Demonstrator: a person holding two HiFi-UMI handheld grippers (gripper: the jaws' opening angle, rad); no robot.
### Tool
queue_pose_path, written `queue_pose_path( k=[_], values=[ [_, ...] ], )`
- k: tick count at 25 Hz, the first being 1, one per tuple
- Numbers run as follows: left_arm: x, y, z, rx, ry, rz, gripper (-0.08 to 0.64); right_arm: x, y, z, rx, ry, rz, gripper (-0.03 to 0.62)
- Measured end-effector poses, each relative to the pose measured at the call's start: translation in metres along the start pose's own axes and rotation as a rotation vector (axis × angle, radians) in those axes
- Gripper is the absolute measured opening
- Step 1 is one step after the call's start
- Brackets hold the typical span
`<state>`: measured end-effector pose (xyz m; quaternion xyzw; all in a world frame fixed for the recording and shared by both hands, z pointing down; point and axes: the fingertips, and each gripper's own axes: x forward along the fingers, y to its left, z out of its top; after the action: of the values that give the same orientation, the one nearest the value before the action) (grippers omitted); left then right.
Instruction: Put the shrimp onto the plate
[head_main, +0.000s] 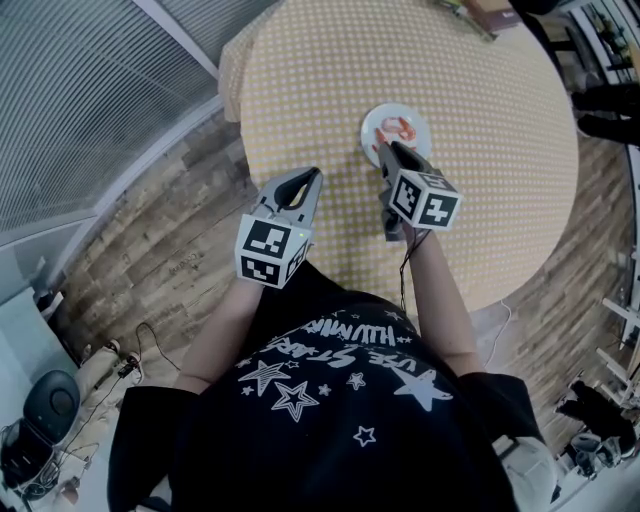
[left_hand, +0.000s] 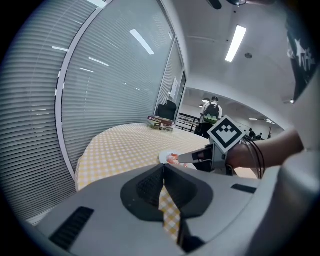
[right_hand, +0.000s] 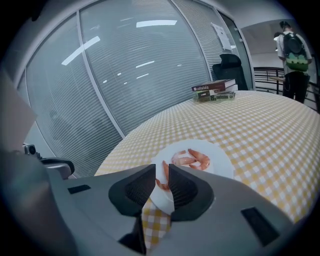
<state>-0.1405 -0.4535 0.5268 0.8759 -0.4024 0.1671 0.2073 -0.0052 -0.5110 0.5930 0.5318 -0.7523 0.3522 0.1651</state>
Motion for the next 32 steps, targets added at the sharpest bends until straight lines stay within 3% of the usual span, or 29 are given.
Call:
queue_pose_path(
  k=[13,24,32],
  values=[
    [-0.009,-0.032,0.008,0.059,-0.028,0.002,0.009,-0.04,0.0,0.004,0.053,-0.09,0.024,0.067],
    [-0.035,-0.082,0.016,0.097,-0.08,0.032,0.009,-0.113,-0.017,-0.004,0.065,-0.162,0.029,0.067],
    [-0.049,-0.133,0.018,0.117,-0.122,0.033,0.009,-0.175,-0.022,-0.016,0.069,-0.214,0.091,0.066]
  ],
)
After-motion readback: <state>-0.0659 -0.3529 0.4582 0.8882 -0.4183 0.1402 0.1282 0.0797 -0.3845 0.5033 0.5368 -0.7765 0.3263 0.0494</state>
